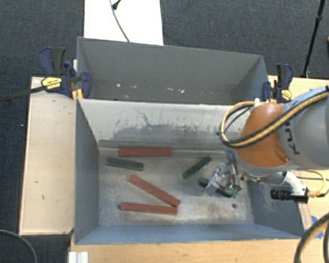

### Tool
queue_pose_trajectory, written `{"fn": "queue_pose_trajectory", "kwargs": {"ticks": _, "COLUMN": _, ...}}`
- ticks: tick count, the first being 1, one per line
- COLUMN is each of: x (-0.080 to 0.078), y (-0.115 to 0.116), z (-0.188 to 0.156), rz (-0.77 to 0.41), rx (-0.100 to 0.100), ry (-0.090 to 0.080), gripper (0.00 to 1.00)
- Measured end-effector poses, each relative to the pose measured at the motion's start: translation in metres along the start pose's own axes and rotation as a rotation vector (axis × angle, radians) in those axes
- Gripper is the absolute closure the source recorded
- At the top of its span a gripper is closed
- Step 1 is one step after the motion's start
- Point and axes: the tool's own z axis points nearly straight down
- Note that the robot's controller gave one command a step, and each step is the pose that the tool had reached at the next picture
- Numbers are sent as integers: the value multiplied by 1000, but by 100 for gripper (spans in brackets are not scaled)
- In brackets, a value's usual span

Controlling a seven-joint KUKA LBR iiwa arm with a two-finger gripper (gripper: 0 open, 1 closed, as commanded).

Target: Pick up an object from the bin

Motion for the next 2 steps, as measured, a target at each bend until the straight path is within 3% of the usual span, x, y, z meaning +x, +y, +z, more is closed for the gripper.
{"fn": "queue_pose_trajectory", "kwargs": {"ticks": 2, "x": -3, "y": 2, "z": -78, "rz": -14, "rx": -1, "ry": -1, "gripper": 100}}
